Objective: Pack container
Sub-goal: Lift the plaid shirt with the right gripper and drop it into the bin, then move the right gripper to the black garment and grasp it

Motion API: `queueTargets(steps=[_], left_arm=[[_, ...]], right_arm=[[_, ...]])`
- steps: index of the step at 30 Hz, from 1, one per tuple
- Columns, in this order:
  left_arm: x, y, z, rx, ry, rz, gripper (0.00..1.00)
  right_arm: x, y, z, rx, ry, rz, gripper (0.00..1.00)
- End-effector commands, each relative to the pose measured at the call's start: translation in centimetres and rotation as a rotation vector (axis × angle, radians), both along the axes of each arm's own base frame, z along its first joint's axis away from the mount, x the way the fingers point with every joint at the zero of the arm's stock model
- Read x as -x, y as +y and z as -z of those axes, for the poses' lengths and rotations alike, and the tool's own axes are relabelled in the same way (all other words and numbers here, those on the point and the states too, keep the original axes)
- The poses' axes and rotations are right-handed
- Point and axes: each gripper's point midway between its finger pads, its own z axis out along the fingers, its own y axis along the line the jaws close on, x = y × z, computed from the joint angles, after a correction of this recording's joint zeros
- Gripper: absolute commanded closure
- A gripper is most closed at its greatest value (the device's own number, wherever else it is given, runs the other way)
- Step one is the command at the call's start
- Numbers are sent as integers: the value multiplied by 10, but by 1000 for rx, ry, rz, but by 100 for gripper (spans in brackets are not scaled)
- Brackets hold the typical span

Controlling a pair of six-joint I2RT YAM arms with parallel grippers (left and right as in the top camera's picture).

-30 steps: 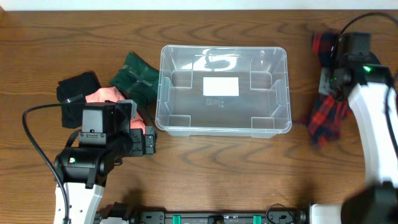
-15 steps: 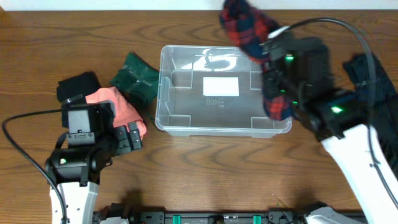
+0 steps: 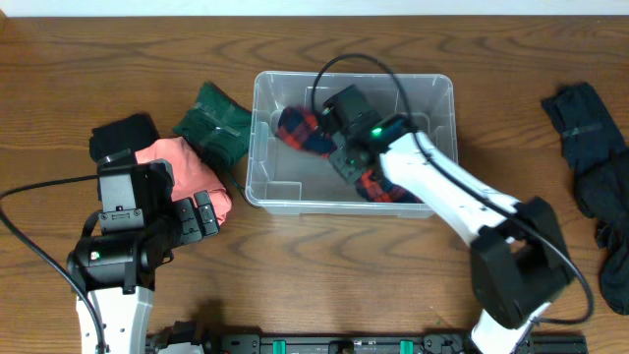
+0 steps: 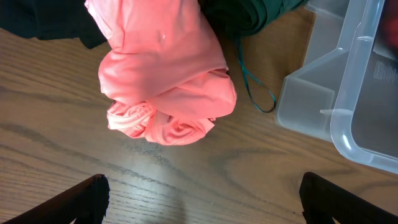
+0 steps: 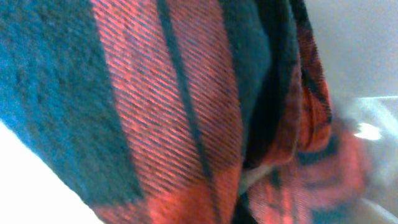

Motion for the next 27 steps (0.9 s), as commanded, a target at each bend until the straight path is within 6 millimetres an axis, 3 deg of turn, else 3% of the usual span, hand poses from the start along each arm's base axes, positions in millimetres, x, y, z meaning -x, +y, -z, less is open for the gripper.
queueTargets(steps=[1,2,5,8,12,14,17,22,24,27], left_arm=[[-3,4,-8,-8,-19,-19,2],[-3,4,-8,-8,-19,-19,2],[-3,4,-8,-9,-19,-19,2],[-3,4,-8,-9,-20,-19,2],[-3,4,-8,-9,-20,-19,2],[-3,4,-8,-9,-20,-19,2],[-3,4,-8,-8,-19,-19,2],[-3,3,-8,-8,-19,-19,2],[-3,4,-8,-8,-19,-19,2],[-3,3,-8,-8,-19,-19,2]], right_arm=[[9,17,-8,-10,-16,-59,12],[9,18,-15,-11,-35,-60,1],[5,14,-51,-31,-129,-46,1],[-5,-9,-100,-31,-269,30,1],[-22,-76,-159,-4,-451,285,1],[-28,-115,-171,32,-480,387,1],[-34,-177,-164,97,-443,527,1],[-36,-290,-127,212,-321,795,1],[-24,-329,-104,248,-230,904,1],[5,-368,-73,303,-77,1042,1]])
